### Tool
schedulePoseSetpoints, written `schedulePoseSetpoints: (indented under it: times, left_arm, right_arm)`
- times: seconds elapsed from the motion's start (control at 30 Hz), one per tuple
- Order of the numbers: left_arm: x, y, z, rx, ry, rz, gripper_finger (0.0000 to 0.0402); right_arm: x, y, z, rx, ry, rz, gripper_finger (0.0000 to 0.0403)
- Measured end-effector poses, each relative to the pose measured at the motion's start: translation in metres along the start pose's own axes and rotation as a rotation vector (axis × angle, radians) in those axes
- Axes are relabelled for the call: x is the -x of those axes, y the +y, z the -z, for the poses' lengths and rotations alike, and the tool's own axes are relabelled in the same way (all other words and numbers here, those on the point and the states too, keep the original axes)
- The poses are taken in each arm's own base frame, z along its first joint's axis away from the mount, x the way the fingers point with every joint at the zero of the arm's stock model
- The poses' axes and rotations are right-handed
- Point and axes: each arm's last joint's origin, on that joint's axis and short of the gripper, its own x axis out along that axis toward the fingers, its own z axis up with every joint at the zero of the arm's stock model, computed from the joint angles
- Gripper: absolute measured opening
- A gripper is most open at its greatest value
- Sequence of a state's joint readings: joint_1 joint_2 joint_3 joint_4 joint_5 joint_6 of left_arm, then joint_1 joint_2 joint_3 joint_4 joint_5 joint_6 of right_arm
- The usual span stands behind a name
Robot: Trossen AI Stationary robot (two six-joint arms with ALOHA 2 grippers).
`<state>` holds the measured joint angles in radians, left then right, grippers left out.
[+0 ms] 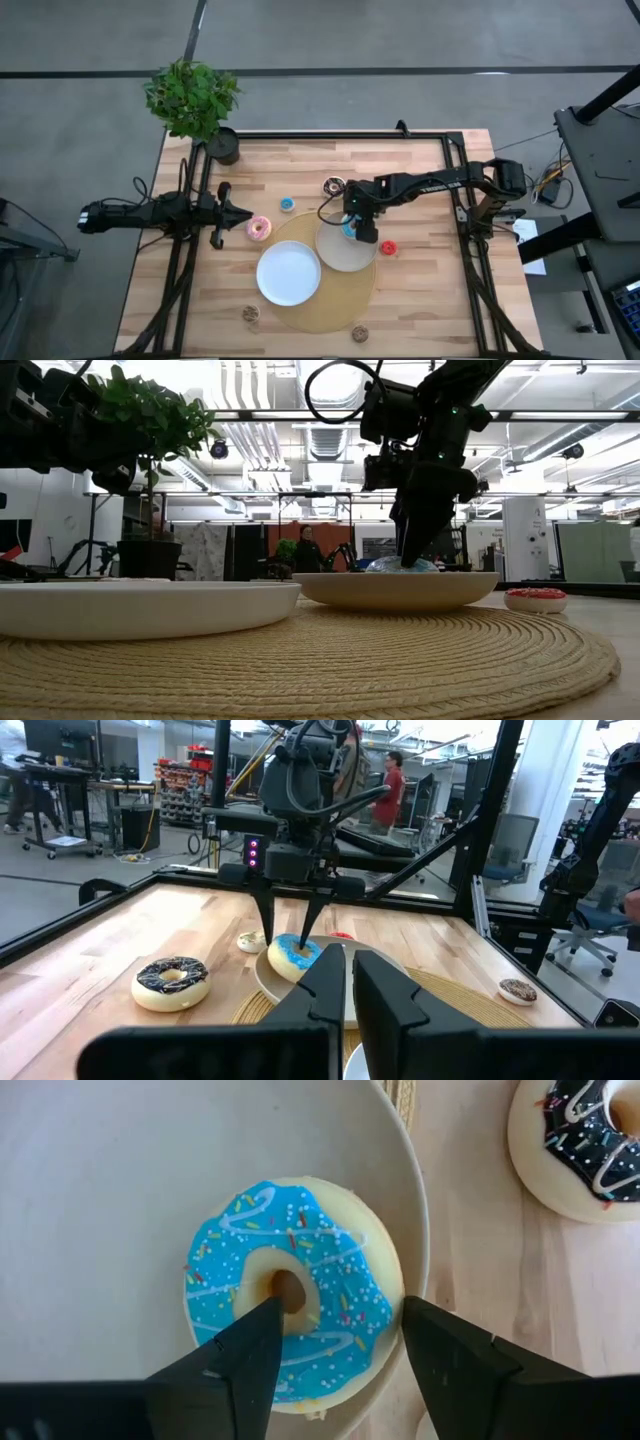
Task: Pick & Place donuts
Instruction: Put the large blue donut on the gray plate
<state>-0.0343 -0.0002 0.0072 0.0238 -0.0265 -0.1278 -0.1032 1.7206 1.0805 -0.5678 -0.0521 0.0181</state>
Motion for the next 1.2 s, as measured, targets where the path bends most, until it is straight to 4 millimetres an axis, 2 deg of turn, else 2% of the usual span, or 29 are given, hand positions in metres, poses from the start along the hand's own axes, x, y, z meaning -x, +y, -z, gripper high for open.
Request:
schedulePoseSetpoints:
  times: [0.7,1.2]
  left_arm:
    - [0.0,0.0,0.0,0.0,0.0,0.0,0.0]
    - [0.0,0.0,0.0,0.0,0.0,0.0,0.0]
  right_arm:
    - [0.0,0.007,0.001,0.007,0.008,-0.094,0.0196]
    - [-0.002,0.035,0.006,0.082,0.03,-0.145,0.0196]
